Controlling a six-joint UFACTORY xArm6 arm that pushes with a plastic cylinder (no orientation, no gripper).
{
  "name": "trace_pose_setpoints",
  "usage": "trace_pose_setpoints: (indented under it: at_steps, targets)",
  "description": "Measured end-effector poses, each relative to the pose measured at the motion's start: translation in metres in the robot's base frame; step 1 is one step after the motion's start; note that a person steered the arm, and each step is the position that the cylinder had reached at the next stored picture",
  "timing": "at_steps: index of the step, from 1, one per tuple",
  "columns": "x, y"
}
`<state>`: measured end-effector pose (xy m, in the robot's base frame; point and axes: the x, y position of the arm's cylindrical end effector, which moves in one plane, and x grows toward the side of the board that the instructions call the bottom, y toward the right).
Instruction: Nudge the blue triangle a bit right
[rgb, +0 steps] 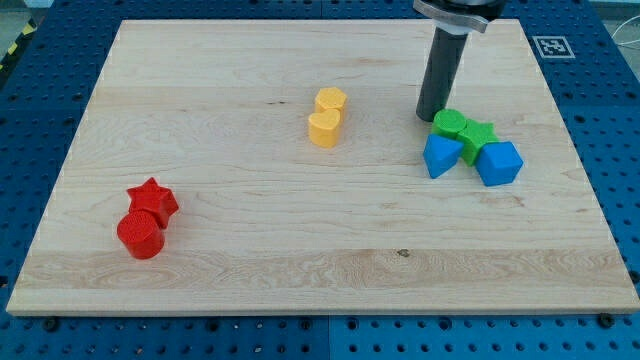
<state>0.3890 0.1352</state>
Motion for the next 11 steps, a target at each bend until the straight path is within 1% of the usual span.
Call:
trace_pose_setpoints:
  at_steps: [2, 4, 6, 7, 11]
  targets:
    - [0.019, 0.014]
    - [-0.001, 0.005]
    - [0.016, -0.055]
    - [0.04, -0.07]
    - [0.078, -0.005]
